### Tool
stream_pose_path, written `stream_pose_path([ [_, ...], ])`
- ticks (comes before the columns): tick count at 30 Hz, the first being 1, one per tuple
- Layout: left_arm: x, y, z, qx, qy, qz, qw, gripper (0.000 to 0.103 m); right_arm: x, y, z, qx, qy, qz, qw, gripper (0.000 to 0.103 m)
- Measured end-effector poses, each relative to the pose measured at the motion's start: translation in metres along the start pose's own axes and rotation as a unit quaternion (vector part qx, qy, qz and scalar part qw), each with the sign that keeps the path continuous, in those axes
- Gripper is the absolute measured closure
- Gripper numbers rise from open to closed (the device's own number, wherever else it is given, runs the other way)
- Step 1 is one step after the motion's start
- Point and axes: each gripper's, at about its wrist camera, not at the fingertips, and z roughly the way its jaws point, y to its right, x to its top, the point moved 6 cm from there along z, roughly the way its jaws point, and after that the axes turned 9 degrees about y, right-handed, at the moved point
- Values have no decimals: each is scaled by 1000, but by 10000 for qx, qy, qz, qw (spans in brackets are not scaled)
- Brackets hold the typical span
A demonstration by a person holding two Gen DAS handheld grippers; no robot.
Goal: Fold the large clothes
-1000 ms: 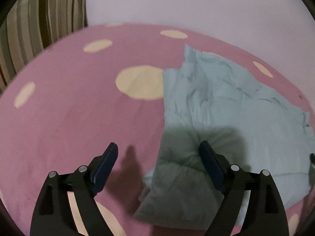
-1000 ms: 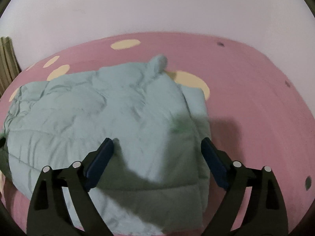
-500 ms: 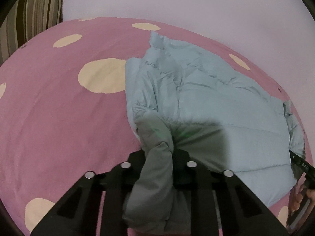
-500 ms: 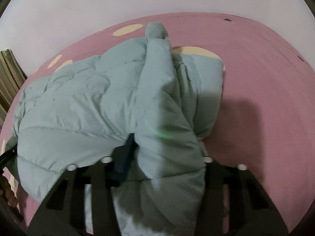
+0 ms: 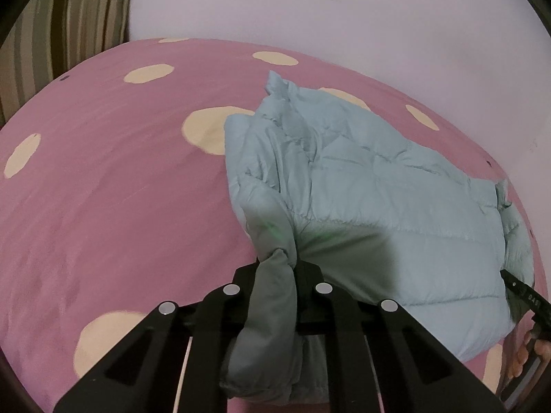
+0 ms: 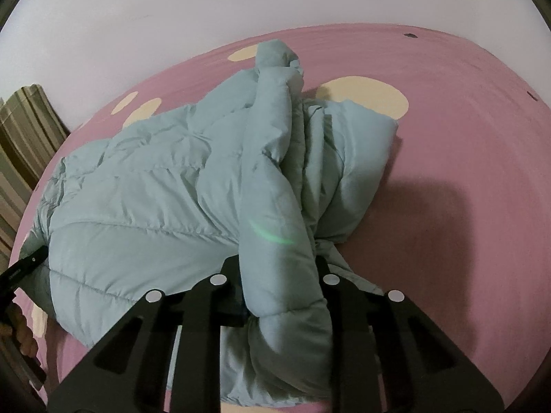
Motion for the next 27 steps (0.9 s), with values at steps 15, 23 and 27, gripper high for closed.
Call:
stream_pose_path([
  [15, -20, -25, -58, 58, 93, -252, 9996, 93, -30, -22, -43, 271, 0, 62, 9996, 90],
  [23, -42, -36, -80, 95, 55, -252, 9996, 93, -47, -23, -61, 344, -11, -10, 9994, 90],
  [27, -48, -36, -85, 137, 50, -234, 9996, 93, -49, -22, -63, 350, -19, 15, 9994, 90],
])
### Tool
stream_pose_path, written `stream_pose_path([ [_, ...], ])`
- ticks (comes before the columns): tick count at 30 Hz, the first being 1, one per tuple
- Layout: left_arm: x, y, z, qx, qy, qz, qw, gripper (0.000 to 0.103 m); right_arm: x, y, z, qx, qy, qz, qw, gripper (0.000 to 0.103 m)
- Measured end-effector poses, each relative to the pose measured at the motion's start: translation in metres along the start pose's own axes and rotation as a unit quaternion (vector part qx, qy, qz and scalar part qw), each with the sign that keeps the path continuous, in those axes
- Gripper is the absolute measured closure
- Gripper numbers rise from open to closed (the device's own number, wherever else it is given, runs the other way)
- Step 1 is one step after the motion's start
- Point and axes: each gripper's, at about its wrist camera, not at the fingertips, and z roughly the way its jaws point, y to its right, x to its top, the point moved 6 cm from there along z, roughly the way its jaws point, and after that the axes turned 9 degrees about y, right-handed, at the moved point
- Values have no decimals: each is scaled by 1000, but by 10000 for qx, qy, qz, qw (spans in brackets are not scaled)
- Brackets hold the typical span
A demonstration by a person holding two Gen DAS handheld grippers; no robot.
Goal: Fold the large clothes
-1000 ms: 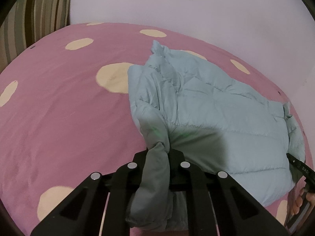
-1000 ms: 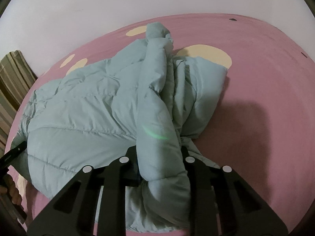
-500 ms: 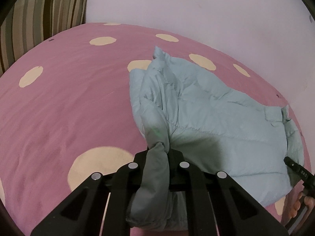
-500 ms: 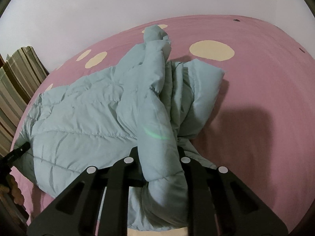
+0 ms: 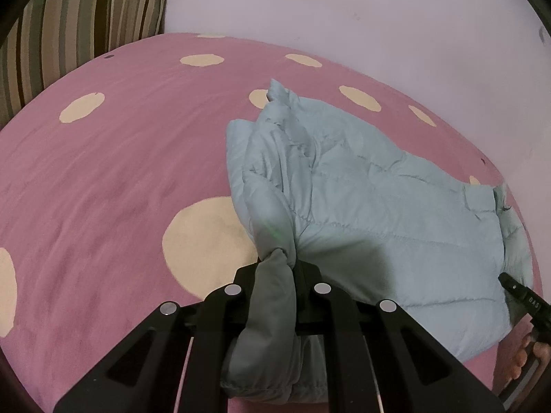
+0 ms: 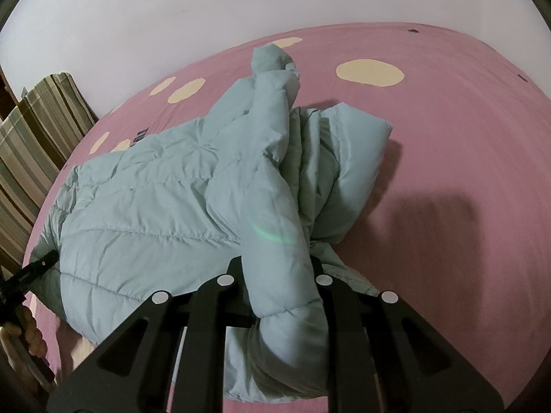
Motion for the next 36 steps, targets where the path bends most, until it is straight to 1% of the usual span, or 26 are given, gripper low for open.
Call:
stream_pose_path([
  [10, -3, -2, -8, 20, -51, -48, 10000, 93, -1, 1, 0, -1, -24, 0, 10000, 90],
  [19, -12, -5, -24, 27, -59, -123, 9999, 93, 1, 2, 2, 13, -89, -36, 10000, 90],
  [26, -17, -7, -18, 13, -187, -187, 9996, 92, 6, 1, 13, -27, -101, -9, 9999, 88],
  [29, -18, -8, -15, -11, -263, -260, 9993, 88, 9, 4, 17, -34, -95, 35, 9999, 83],
  [31, -18, -11, -16, -31, -273, -324, 9991, 86, 10, 5, 20, -86, -86, 45, 9999, 77],
  [35, -19, -10, -20, 42, -229, -255, 9994, 81, 13, 12, 19, -116, 13, 130, 9998, 72],
  [36, -19, -10, -22, 77, -214, -232, 9995, 77, 13, 13, 19, -125, 30, 155, 9998, 69],
])
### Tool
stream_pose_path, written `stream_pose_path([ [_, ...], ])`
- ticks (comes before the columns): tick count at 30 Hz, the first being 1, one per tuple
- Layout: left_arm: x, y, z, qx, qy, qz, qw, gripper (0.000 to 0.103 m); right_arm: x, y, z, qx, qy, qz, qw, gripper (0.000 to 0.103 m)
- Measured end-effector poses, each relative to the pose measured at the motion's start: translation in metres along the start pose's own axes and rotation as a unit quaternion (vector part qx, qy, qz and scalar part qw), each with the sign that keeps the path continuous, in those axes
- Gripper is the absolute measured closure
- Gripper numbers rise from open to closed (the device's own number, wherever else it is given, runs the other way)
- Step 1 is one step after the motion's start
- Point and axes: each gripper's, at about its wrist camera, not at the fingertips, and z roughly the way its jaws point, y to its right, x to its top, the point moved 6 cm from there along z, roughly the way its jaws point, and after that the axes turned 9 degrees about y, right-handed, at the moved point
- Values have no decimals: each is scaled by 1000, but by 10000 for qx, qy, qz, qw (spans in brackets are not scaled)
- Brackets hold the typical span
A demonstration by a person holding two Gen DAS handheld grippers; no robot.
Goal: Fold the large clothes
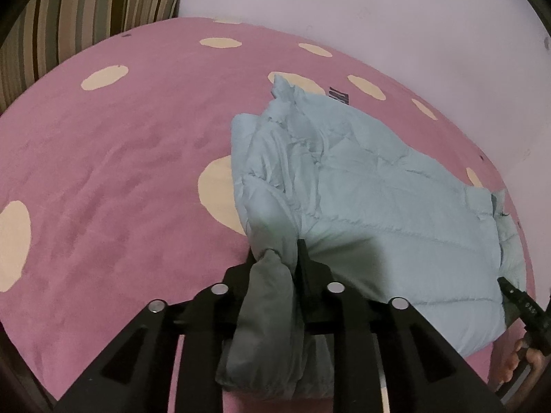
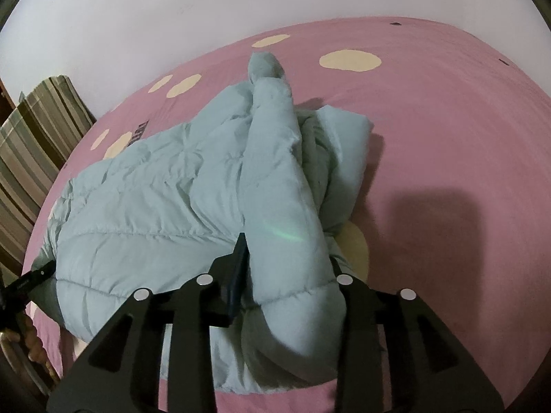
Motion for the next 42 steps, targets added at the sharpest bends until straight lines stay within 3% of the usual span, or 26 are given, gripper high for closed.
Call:
stream_pose_path([
  [4, 2, -4, -7, 49, 91, -68, 9999, 63, -2, 10, -8, -74, 74, 79, 9999, 61],
  [10, 4, -18, -10, 175, 66, -194, 9996, 52, -2, 25, -21, -249, 218, 219, 9992, 52],
  [15, 3, -28, -8, 203, -42, -399, 9990, 49, 4, 29, -38, -508, 421, 176, 9977, 53],
  [16, 4, -28, -11, 211, -1, -412, 9989, 49, 8, 26, -45, -596, 554, 122, 9966, 62],
  [18, 7, -26, -18, 188, 132, -395, 9990, 49, 15, 16, -57, -617, 728, -45, 9954, 77],
  [19, 9, -23, -21, 140, 179, -363, 9991, 49, 18, 7, -62, -541, 783, -136, 9954, 79],
  [25, 15, -11, -20, 28, 104, -86, 9999, 46, 8, -61, -52, 271, 416, -536, 9973, 79],
  [29, 23, -10, -17, 47, 7, 42, 10000, 42, -1, -107, -37, 538, 199, -919, 9941, 79],
  [35, 36, -7, -11, 20, -17, 296, 9996, 41, 0, -154, -9, 627, -15, -1215, 9906, 78],
  [42, 35, -17, 2, 61, -146, 266, 9995, 41, -11, -174, 19, 436, -257, -1404, 9888, 78],
])
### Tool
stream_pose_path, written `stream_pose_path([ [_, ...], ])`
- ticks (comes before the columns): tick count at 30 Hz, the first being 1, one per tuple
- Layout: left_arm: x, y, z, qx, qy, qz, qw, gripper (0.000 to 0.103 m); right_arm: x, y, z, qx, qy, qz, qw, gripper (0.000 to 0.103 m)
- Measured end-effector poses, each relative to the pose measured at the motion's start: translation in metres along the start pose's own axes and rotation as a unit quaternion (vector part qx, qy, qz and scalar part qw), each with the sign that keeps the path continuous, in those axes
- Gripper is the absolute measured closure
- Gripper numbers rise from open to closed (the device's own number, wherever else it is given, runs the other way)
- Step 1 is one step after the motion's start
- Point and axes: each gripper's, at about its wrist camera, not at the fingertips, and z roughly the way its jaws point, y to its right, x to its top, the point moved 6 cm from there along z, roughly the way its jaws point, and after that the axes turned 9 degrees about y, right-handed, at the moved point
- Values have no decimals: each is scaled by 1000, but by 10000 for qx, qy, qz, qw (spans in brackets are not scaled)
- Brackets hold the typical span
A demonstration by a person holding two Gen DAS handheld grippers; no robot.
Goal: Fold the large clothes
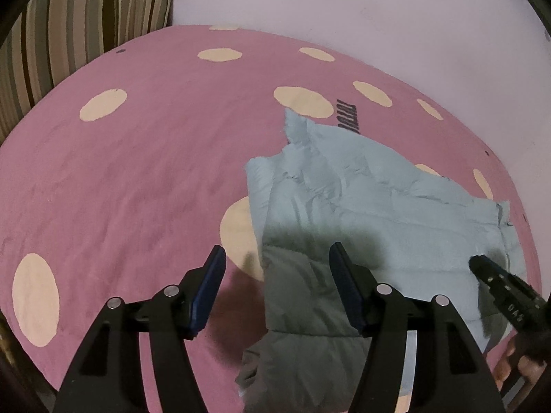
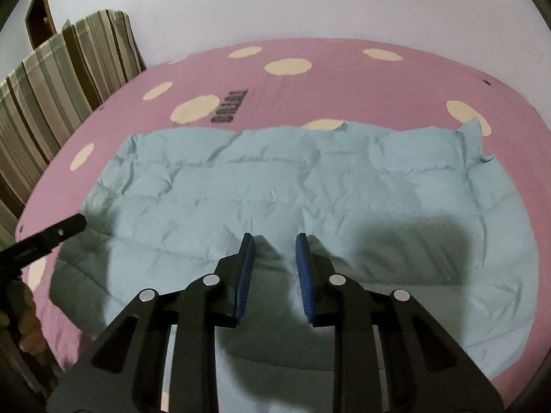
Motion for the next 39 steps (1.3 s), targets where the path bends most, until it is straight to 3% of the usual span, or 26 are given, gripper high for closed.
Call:
stream_pose_path([
  [5, -9, -5, 6, 20, -82, -75, 9999, 41, -13, 0, 18, -169, -182, -81, 9997, 78],
  [24, -7, 0, 9, -70, -79, -95, 9999, 41, -33, -6, 29, -559, 42, -407, 9976, 78],
  [39, -6, 17, 43, -324, -521, -53, 9981, 41, -32, -7, 30, -598, 13, -447, 9972, 78],
])
